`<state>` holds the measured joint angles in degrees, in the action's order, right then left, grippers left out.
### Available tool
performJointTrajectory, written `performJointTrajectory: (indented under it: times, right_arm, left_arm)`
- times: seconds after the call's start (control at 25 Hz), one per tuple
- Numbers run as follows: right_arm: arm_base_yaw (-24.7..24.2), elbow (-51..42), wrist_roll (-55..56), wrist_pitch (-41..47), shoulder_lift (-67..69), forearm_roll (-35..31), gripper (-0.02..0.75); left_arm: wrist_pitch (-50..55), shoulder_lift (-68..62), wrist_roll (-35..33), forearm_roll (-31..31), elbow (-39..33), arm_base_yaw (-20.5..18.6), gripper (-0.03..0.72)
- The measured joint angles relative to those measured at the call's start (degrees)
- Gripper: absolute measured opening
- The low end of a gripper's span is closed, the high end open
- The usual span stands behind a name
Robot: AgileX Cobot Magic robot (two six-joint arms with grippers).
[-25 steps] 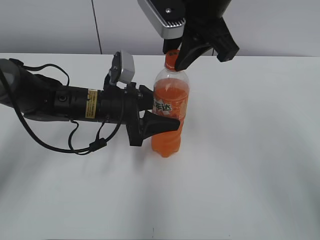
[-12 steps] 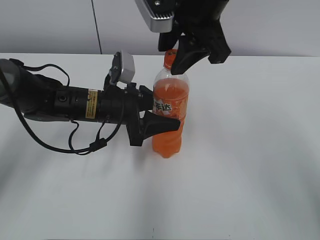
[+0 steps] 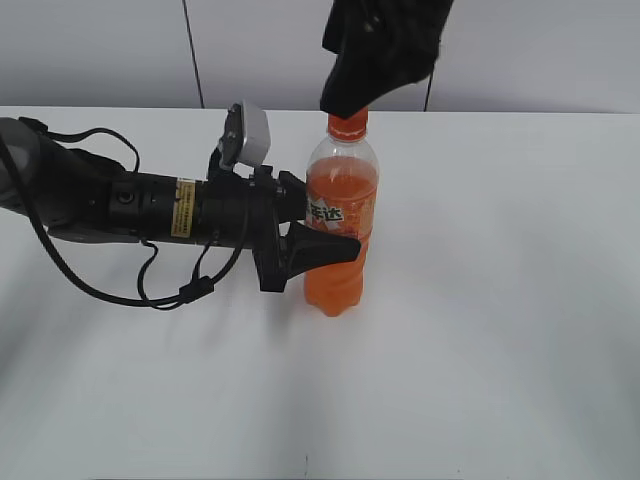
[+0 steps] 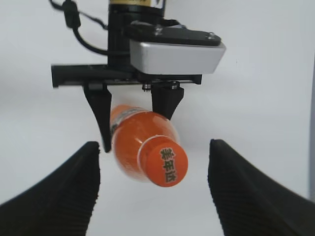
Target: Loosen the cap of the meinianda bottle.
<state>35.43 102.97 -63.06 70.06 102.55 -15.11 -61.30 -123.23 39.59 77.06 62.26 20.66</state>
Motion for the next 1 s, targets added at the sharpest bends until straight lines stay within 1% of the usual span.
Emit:
performJointTrajectory:
  times: [0.12,0.2,0.28,0.32,0.44,0.56,0.88,0.96,1.0]
  right_arm:
    - [0.0,0.0,26.8,0.0,-0.4,-0.7,0.515]
    - [0.0,0.0,46.6,-0.1,-0.3,-0.8,0.515]
    - [0.0,0.0,60.7,-0.4,-0.2,0.1,0.515]
    - [0.0,0.0,65.1,-0.6,-0.2,0.8,0.515]
    - [0.0,0.0,70.9,-0.8,0.2,3.4,0.515]
    - [0.0,0.0,72.8,-0.5,1.5,5.7,0.515]
    - [0.0,0.0,74.0,-0.4,4.6,6.1,0.513]
    - [0.0,0.0,74.0,-0.4,5.0,6.0,0.486]
    - [0.0,0.0,74.0,-0.4,5.1,5.8,0.46]
  left_arm:
    - [0.1,0.0,0.0,0.0,0.0,0.0,0.428]
    - [0.1,0.0,0.0,0.0,0.0,0.0,0.428]
    - [0.1,0.0,0.0,-0.1,0.0,0.0,0.428]
    - [0.2,0.0,0.0,-0.1,0.0,0.0,0.428]
    - [0.3,0.0,0.1,-0.1,0.0,0.1,0.428]
    - [0.3,0.0,0.1,-0.2,0.0,0.1,0.428]
    - [0.3,0.0,0.3,-0.4,0.0,0.1,0.428]
    - [0.3,0.0,0.3,-0.4,0.0,0.1,0.428]
    - [0.3,0.0,0.3,-0.4,0.0,0.1,0.428]
